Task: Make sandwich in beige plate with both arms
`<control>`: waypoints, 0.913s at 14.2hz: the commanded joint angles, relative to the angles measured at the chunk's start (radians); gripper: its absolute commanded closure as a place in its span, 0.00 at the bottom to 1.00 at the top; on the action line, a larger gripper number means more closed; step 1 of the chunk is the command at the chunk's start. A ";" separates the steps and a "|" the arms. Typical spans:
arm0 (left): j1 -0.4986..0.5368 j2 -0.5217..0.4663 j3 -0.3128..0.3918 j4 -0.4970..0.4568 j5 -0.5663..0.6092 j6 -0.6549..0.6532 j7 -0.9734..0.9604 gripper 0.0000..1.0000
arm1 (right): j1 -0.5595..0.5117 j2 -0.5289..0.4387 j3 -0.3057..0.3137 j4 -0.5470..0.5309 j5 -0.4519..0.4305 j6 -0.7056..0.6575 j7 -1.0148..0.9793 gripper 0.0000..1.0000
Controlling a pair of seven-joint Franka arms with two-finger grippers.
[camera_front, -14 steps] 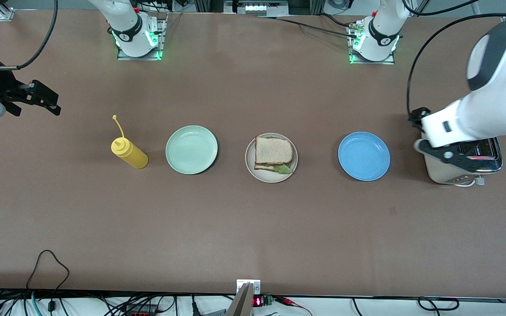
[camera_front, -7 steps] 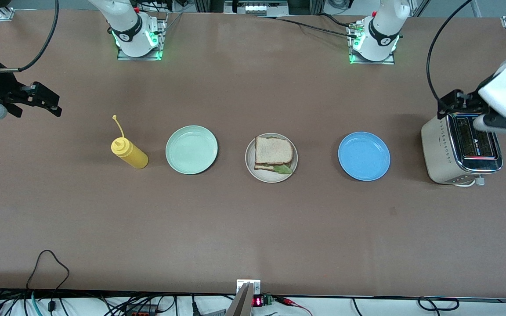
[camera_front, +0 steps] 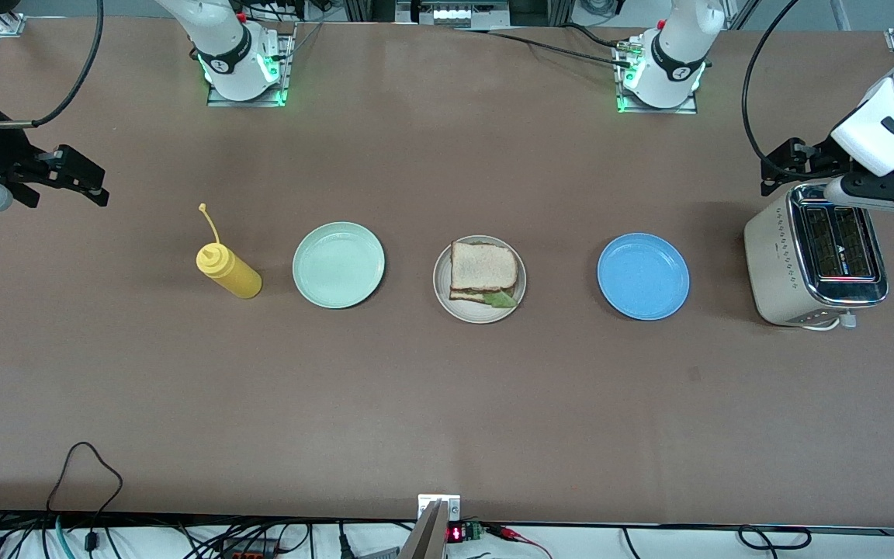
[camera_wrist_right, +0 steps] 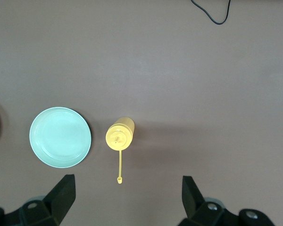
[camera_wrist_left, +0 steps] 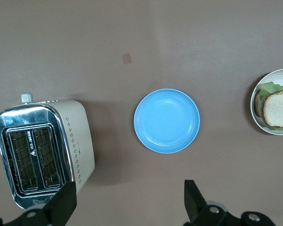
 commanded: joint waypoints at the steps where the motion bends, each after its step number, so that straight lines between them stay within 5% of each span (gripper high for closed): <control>1: -0.015 -0.003 0.011 -0.004 -0.006 0.010 -0.015 0.00 | 0.005 0.004 -0.006 0.012 0.004 -0.004 0.002 0.00; 13: -0.010 0.039 0.011 0.071 -0.005 -0.068 -0.007 0.00 | 0.001 0.018 -0.006 0.012 0.006 -0.002 0.009 0.00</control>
